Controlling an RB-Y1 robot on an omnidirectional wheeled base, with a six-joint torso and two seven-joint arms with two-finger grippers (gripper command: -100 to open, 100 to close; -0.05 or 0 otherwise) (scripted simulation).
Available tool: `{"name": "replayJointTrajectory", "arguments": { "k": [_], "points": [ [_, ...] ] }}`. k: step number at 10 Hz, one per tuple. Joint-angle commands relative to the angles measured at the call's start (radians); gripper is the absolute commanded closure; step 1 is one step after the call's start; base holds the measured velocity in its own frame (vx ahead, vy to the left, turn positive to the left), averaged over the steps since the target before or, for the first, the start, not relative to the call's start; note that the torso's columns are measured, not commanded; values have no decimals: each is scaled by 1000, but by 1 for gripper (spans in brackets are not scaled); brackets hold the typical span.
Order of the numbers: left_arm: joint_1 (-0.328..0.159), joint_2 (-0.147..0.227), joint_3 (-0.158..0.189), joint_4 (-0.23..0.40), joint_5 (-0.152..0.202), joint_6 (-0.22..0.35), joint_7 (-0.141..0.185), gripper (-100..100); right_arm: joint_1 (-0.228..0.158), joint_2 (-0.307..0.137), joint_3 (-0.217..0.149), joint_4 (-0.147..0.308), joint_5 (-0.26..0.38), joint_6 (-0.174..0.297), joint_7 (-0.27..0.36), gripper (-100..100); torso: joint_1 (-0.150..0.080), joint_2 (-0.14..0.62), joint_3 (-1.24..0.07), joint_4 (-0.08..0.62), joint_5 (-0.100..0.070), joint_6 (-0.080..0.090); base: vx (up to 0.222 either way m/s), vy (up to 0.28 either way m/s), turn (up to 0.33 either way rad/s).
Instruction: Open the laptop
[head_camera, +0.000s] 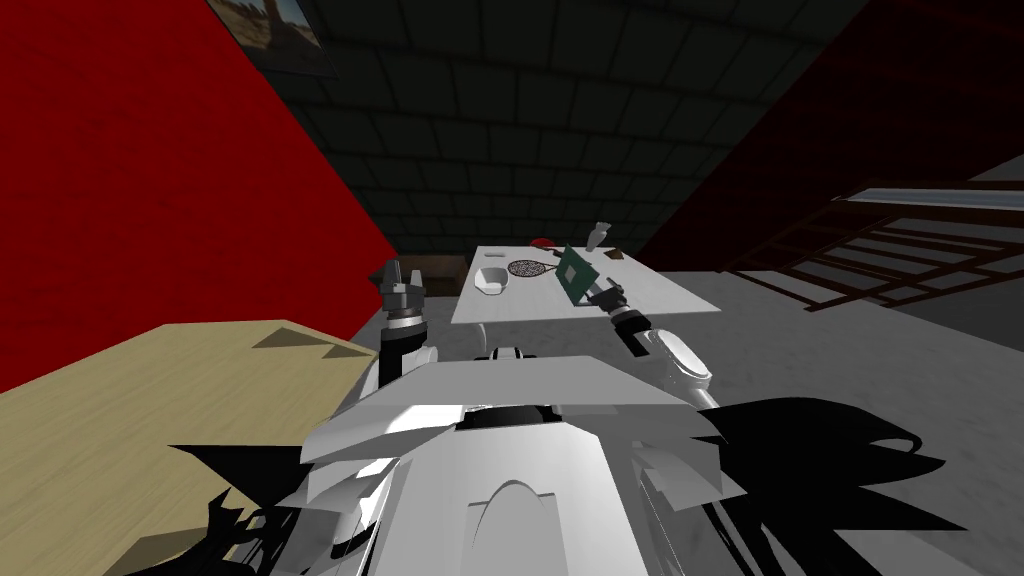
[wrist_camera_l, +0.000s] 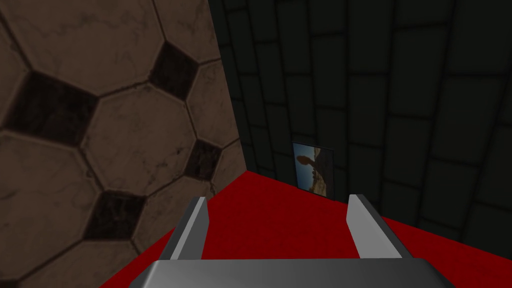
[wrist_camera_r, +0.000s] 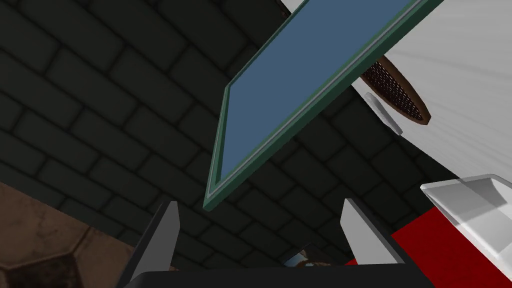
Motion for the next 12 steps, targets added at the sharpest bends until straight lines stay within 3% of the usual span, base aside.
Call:
{"name": "replayJointTrajectory", "arguments": {
  "k": [1, 4, 5, 7, 8, 9, 10, 11, 12],
  "points": [
    [0, 0, 0, 0, 0, 0, 0, 0, -10, -42, -14, 33, 60, 20, 49, -100, -1, 1, 1, 0, 0, 0, 33, 61, 1],
    [0, 0, 0, 0, 0, 0, 0, 0, -16, -90, -31, 58, 116, 39, 92, -100, 1, 0, 0, 0, 0, 0, 32, 67, -1],
    [0, 0, 0, 0, 0, 0, 0, 0, -8, -83, -30, 47, 104, 36, 81, -100, 1, 0, 0, 0, 0, 0, 11, 30, -1],
    [0, 0, 0, 0, 0, 0, 0, 0, -13, -114, -47, 77, 98, 67, 64, -100, -1, 1, 1, 0, -1, -1, 9, 17, 222],
    [0, 0, 0, 0, 0, 0, 0, 0, -17, -109, -42, 76, 99, 58, 69, -100, -1, 0, 0, 0, 0, 0, 6, 3, 49],
    [0, 0, 0, 0, 0, 0, 0, 0, -10, -98, -38, 61, 102, 51, 75, 100, 0, 0, 0, 0, 0, 1, 6, -14, -210],
    [0, 0, 0, 0, 0, 0, 0, 0, -8, -85, -31, 48, 106, 38, 83, 100, -1, 2, 2, -2, -3, 4, 15, -28, -238],
    [0, 0, 0, 0, 0, 0, 0, 0, -30, -89, -49, 66, 103, 35, 83, 100, -4, 4, 4, -4, -7, 6, 6, 3, -37],
    [0, 0, 0, 0, 0, 0, 0, 0, -81, -69, -27, 114, 62, 48, 122, 100, -5, 2, 2, -3, -5, 2, -136, -95, 136]
  ]
}}
